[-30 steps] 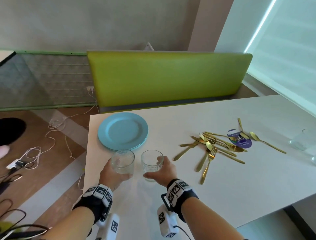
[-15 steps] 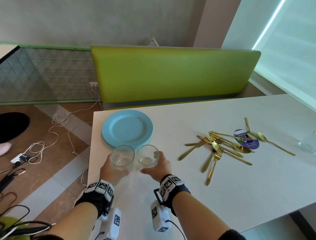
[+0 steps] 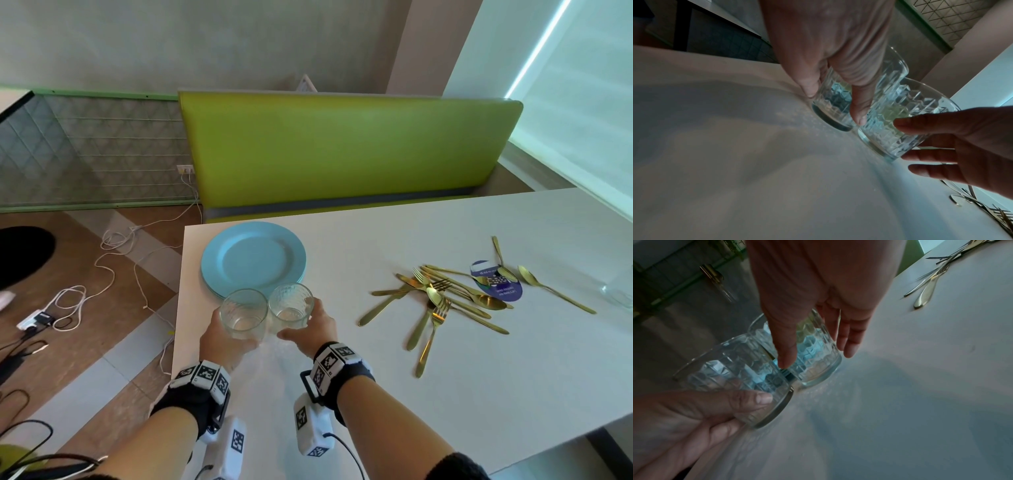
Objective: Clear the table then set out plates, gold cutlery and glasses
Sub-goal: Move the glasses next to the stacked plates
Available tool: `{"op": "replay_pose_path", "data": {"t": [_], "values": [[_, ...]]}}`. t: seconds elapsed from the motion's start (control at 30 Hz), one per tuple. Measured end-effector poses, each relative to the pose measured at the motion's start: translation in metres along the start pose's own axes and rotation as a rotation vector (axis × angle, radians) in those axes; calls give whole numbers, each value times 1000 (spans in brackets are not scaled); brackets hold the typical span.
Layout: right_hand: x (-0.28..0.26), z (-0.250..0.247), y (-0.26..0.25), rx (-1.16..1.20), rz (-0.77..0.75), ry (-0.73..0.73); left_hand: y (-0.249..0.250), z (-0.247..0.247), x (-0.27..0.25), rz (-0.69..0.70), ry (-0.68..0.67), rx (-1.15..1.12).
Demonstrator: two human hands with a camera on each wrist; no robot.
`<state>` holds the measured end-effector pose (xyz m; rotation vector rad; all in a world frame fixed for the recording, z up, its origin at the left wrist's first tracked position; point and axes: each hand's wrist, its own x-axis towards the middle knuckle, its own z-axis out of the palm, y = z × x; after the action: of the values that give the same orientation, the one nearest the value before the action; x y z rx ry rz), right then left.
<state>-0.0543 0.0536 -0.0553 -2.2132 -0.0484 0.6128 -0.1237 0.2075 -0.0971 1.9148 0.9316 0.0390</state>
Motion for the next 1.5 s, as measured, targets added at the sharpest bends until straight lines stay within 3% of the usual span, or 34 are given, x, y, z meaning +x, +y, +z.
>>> {"op": "replay_pose_path", "data": {"t": [0.23, 0.4, 0.53, 0.63, 0.8, 1.0, 1.2, 1.5], "values": [[6, -1, -1, -121, -4, -52, -3, 2, 17, 13, -23, -48], [3, -14, 1, -217, 23, -60, 24, -10, -20, 57, 135, -12], [3, -40, 11, -250, 75, -15, 39, -15, -39, 276, 336, -66], [-1, -69, 20, -257, 122, 26, 64, -8, -47, 404, 361, -105], [-18, -134, 40, -245, 176, 128, 140, 17, -65, 520, 222, -123], [-35, -234, 83, -134, 267, 326, 220, 92, -77, 652, -32, -64], [-36, -340, 156, -7, 427, 504, 288, 187, -98, 643, -304, 32], [1, -494, 274, 63, 659, 682, 378, 332, -104, 585, -541, 173]]}}
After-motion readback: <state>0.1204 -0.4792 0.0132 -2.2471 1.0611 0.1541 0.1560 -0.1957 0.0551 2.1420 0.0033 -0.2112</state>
